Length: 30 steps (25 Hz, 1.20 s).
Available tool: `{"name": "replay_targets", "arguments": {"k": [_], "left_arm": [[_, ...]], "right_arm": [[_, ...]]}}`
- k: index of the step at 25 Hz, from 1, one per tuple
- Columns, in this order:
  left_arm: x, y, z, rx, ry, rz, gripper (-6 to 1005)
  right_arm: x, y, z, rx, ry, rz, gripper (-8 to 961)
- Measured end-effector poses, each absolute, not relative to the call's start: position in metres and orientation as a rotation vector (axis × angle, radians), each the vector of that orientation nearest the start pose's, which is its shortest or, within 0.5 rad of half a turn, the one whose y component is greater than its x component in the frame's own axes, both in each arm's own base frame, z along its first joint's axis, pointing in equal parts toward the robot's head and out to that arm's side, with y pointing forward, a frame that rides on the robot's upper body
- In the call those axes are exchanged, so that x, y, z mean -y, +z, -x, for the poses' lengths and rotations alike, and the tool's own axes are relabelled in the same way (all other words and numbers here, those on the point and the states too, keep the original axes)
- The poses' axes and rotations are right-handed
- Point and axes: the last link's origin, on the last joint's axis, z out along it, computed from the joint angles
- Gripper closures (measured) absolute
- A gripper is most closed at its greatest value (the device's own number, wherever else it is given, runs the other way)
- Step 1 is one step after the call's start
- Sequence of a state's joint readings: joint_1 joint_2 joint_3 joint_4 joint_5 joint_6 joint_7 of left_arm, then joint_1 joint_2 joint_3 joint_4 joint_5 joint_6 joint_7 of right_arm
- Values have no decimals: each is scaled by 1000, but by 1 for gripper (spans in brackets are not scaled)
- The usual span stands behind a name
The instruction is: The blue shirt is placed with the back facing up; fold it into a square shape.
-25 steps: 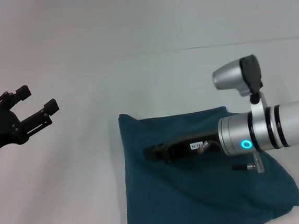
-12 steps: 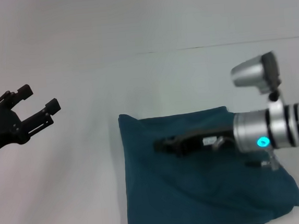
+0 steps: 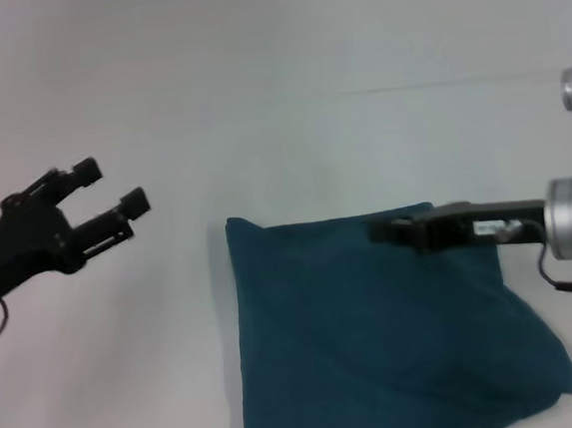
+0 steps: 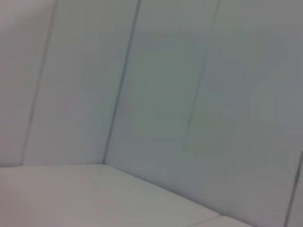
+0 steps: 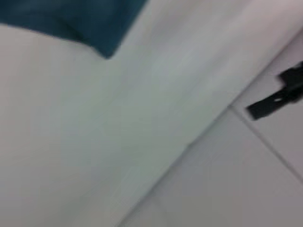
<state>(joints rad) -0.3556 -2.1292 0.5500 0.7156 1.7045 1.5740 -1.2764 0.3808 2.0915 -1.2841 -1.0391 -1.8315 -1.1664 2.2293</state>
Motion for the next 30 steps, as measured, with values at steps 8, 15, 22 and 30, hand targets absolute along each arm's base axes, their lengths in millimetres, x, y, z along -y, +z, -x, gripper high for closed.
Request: {"name": "replay_targets", "arguments": {"k": [8, 15, 22, 30], "left_arm": [[-322, 49, 262, 561, -995, 2461, 122], [-352, 59, 242, 374, -694, 2672, 123], [-360, 48, 224, 463, -494, 2892, 122], [-344, 29, 225, 363, -548, 2955, 123]], "right_arm": [[-342, 4, -226, -850, 620, 2622, 907], [-359, 45, -244, -772, 711, 2554, 878], [-349, 64, -221, -584, 834, 2815, 703], [-343, 33, -231, -364, 628, 2865, 240]]}}
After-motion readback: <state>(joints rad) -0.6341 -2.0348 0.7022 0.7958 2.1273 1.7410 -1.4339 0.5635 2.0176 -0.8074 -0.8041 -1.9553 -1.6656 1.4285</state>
